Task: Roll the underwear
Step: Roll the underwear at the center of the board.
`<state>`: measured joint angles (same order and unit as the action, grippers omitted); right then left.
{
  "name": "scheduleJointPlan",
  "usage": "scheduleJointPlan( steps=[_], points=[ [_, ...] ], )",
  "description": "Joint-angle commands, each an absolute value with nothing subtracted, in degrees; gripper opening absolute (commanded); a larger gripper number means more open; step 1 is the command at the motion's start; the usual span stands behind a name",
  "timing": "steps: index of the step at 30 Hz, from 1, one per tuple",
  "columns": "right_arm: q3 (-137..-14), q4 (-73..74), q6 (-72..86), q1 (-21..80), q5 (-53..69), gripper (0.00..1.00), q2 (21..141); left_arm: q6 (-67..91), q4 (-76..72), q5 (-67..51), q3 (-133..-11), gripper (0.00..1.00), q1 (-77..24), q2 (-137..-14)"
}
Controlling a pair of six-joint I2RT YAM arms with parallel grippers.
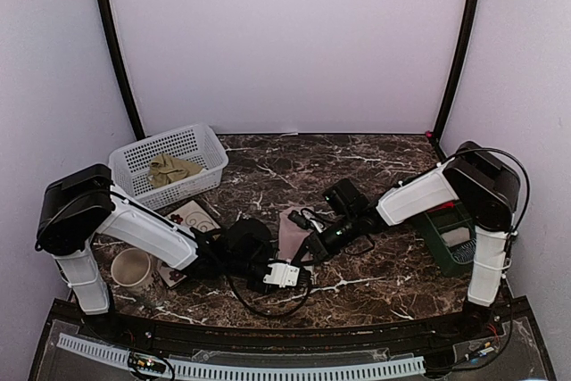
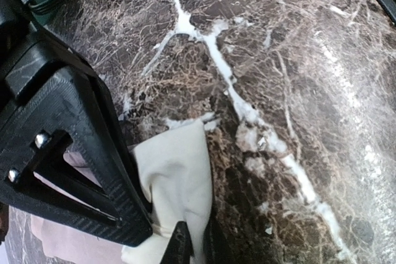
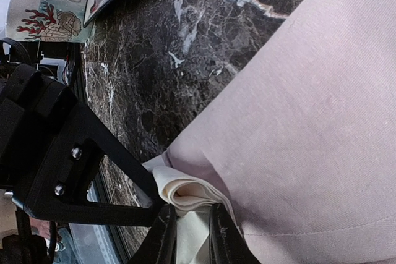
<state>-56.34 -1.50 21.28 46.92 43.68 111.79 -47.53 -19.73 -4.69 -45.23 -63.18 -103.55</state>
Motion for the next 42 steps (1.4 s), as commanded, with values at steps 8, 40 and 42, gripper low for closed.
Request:
scheduleJointPlan(
  steps=[8,40,42],
  points=[
    [-45.5,-5.5,17.4,46.8,32.5,0.41,95.0,-32.4,-5.4,-13.9,-47.9,0.0,-63.8,-99.4],
    [-26.3,-26.8,-18.5,68.5,9.4,0.56,82.4,-23.7,23.8,-57.8,-71.1,0.03,-48.5,-124.7],
    [-27.4,-27.9,-20.6,68.6,8.9,0.55,84.9,-23.9,23.8,-57.8,-71.4,0.03,-48.4,-125.1]
  ],
)
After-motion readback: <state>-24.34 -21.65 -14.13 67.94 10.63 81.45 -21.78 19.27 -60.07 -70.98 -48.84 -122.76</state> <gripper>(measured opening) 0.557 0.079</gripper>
